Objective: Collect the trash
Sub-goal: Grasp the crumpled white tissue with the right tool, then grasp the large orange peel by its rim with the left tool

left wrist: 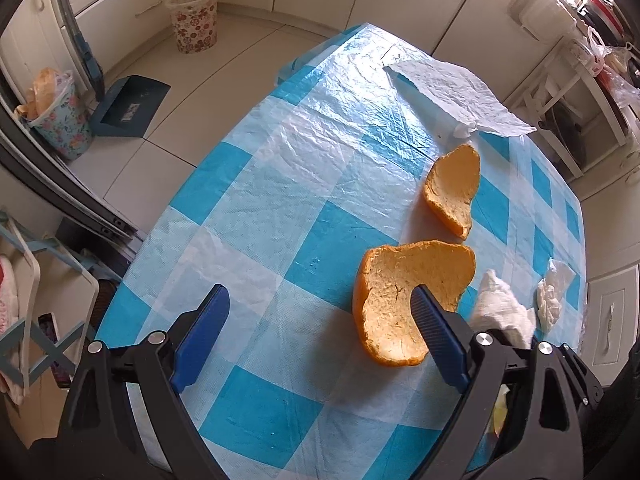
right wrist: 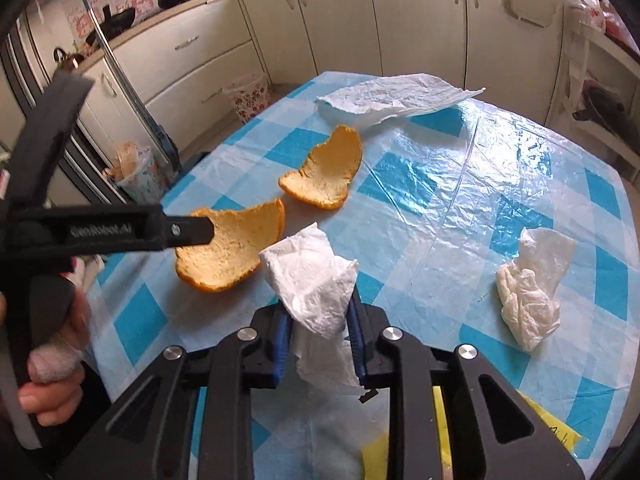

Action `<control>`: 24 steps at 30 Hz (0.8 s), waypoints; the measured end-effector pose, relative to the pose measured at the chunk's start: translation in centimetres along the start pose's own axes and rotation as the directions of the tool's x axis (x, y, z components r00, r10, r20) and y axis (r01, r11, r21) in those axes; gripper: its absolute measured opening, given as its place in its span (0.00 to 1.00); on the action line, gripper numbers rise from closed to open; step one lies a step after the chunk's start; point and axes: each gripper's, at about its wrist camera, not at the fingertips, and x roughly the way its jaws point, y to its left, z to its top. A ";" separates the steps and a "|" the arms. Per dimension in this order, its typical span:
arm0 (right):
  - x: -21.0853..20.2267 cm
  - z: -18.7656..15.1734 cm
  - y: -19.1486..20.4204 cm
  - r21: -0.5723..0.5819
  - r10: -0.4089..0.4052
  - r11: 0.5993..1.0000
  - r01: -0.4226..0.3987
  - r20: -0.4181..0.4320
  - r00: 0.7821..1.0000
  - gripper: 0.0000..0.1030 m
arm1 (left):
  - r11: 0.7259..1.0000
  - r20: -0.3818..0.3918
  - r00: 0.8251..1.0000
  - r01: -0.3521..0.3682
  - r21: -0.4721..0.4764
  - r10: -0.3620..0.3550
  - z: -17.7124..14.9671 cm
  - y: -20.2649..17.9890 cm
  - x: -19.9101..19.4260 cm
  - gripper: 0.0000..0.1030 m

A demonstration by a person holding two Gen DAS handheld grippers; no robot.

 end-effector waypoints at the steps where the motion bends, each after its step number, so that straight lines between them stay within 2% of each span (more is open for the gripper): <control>1: -0.6 0.2 -0.5 0.030 0.032 0.999 -0.033 0.021 0.999 0.25 | 1.000 -0.001 1.000 -0.003 0.000 0.003 0.1 -0.1 0.1 0.85; 4: -2.5 0.8 -2.3 0.114 0.074 0.990 -0.084 0.090 0.993 0.25 | 1.000 -0.005 1.000 -0.012 0.004 0.012 0.2 -0.3 0.6 0.85; 7: -4.8 1.2 -4.2 0.180 0.081 0.978 -0.109 0.158 0.984 0.25 | 0.999 0.000 0.999 -0.035 0.020 0.035 0.3 -0.8 1.1 0.86; 10: -6.9 1.2 -5.9 0.227 0.040 0.970 -0.087 0.204 0.978 0.25 | 0.997 0.011 0.998 -0.058 0.058 0.058 0.2 -1.7 1.3 0.86; 14: -8.5 0.5 -7.7 0.279 -0.012 0.959 -0.053 0.223 0.975 0.25 | 0.988 0.025 0.997 -0.071 0.134 0.068 -0.4 -3.2 1.4 0.84; 19: -9.6 -0.5 -8.8 0.313 -0.058 0.950 -0.014 0.221 0.974 0.26 | 0.967 0.048 0.996 -0.082 0.243 0.072 -1.5 -5.2 0.9 0.57; 24: -10.9 -1.0 -8.8 0.316 -0.080 0.949 0.002 0.233 0.969 0.26 | 0.951 0.046 0.998 -0.061 0.302 0.049 -2.5 -6.1 0.5 0.30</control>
